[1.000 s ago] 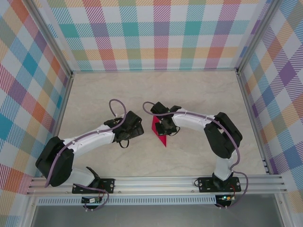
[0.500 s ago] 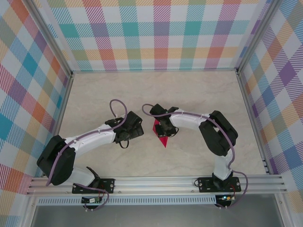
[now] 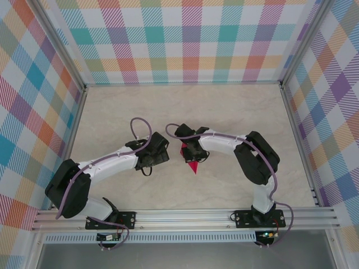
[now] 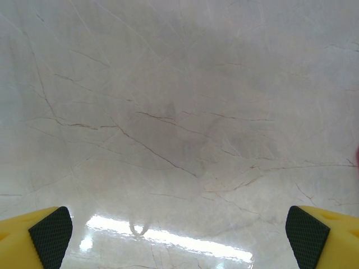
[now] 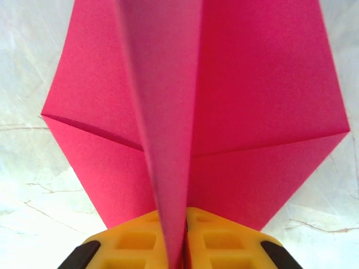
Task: Fold a paper plane with a square sheet of paper (pick it up from the middle)
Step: Move the paper plane to the center of the table.
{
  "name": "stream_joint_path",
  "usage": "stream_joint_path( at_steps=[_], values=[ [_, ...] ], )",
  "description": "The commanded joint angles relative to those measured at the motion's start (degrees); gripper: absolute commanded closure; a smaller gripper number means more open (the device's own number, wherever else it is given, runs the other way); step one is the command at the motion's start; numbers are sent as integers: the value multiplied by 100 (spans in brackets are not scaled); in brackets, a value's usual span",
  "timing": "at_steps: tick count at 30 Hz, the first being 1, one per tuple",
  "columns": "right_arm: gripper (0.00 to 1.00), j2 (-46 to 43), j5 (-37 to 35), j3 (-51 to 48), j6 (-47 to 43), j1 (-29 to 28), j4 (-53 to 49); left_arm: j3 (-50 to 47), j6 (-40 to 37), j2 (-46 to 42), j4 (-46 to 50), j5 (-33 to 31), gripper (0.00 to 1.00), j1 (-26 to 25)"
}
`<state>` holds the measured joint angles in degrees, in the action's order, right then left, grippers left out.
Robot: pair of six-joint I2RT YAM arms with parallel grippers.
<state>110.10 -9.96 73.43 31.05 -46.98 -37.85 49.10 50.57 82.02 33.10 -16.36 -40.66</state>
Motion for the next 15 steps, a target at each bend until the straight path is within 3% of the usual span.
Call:
stream_joint_path(
  at_steps=[1, 15],
  values=[
    [88, 41, -116, 614, -137, 21, -41, 170, 174, -39, 396, -314, 0, 54],
    [88, 1825, -74, 3178, -145, 609, -580, 55, 322, -380, 876, -636, 0, 59]
  ],
)
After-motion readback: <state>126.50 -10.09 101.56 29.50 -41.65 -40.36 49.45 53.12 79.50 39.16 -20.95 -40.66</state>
